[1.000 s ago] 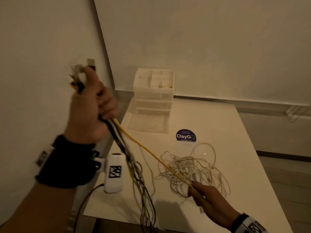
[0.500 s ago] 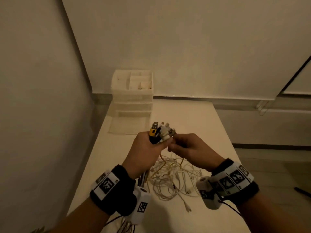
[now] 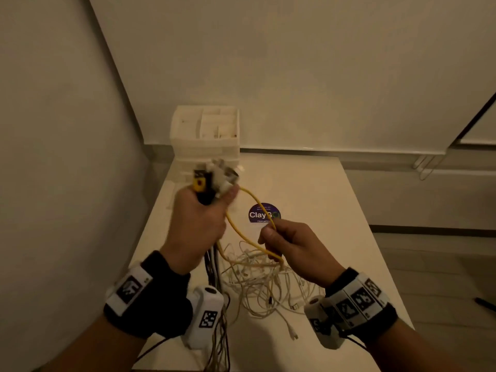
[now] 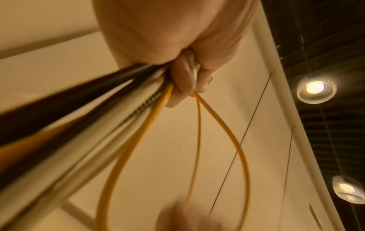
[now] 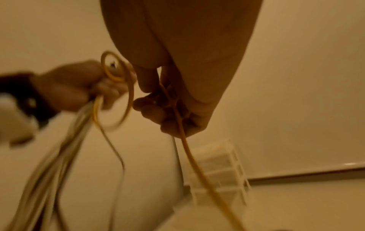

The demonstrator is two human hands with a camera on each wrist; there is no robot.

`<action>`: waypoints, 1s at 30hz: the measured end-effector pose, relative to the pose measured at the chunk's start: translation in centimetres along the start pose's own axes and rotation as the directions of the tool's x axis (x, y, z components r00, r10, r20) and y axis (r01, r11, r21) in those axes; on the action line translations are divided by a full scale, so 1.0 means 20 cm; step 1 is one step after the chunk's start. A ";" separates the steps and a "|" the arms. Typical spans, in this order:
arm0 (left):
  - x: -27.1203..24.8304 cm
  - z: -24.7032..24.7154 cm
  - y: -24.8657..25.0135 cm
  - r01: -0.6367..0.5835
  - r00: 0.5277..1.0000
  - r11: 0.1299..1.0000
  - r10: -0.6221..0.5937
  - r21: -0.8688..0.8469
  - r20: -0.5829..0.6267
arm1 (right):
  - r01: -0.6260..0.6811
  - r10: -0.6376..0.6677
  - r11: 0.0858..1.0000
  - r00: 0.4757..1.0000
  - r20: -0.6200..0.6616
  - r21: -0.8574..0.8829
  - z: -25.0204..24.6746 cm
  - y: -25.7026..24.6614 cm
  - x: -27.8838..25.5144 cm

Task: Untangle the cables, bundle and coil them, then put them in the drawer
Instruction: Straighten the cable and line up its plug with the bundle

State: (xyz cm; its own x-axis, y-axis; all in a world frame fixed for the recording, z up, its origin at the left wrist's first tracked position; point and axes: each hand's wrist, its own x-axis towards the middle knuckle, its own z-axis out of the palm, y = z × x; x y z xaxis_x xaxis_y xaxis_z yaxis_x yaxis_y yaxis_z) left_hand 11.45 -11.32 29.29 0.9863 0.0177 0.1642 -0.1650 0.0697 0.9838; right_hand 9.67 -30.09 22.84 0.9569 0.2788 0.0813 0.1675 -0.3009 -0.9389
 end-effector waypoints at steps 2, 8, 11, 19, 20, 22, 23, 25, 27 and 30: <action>0.04 -0.07 0.08 -0.048 0.995 0.993 0.039 -0.106 -0.091 | -0.037 0.039 0.996 0.999 0.019 -0.082 0.01 0.15 -0.01; 0.14 -0.34 0.26 -0.248 0.890 0.968 0.214 -0.033 -0.403 | -0.167 0.196 0.910 0.980 0.039 -0.380 -0.04 0.46 -0.04; 0.13 -0.42 0.19 -0.245 0.838 0.957 0.290 0.157 -0.462 | -0.200 0.188 0.947 0.980 -0.072 -0.250 -0.09 0.36 -0.01; -0.07 -0.15 0.11 -0.164 0.985 0.965 0.149 0.205 0.089 | -0.093 0.098 0.994 0.991 0.087 -0.059 -0.08 -0.14 0.03; -0.08 -0.11 0.10 -0.151 0.973 0.961 0.103 0.231 0.208 | -0.057 0.061 0.998 0.993 0.101 -0.040 -0.06 -0.20 0.03; -0.09 -0.08 0.07 -0.178 0.938 0.926 0.057 0.332 0.343 | -0.019 0.016 1.000 0.990 0.144 0.019 -0.05 -0.29 0.03; -0.09 -0.07 0.05 -0.179 0.930 0.913 0.036 0.367 0.365 | -0.017 0.010 0.999 0.987 0.161 0.041 -0.05 -0.33 0.02; -0.09 -0.08 0.02 -0.159 0.936 0.903 0.010 0.399 0.351 | -0.025 0.016 0.998 0.986 0.167 0.054 -0.04 -0.37 0.01; -0.10 -0.10 0.01 -0.159 0.957 0.890 0.032 0.428 0.289 | -0.041 0.030 0.997 0.985 0.167 0.061 -0.04 -0.38 -0.02; -0.08 -0.15 0.04 -0.103 0.988 0.935 0.058 0.340 0.140 | -0.057 0.045 0.996 0.986 0.158 0.069 -0.02 -0.34 -0.09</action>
State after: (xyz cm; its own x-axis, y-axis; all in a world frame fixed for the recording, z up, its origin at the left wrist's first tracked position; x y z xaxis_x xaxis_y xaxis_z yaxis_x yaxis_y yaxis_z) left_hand 9.72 -8.27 29.56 0.9661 -0.1183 0.2294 -0.2539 -0.2755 0.9272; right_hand 6.99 -28.94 29.22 0.9141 0.4051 -0.0150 0.0963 -0.2529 -0.9627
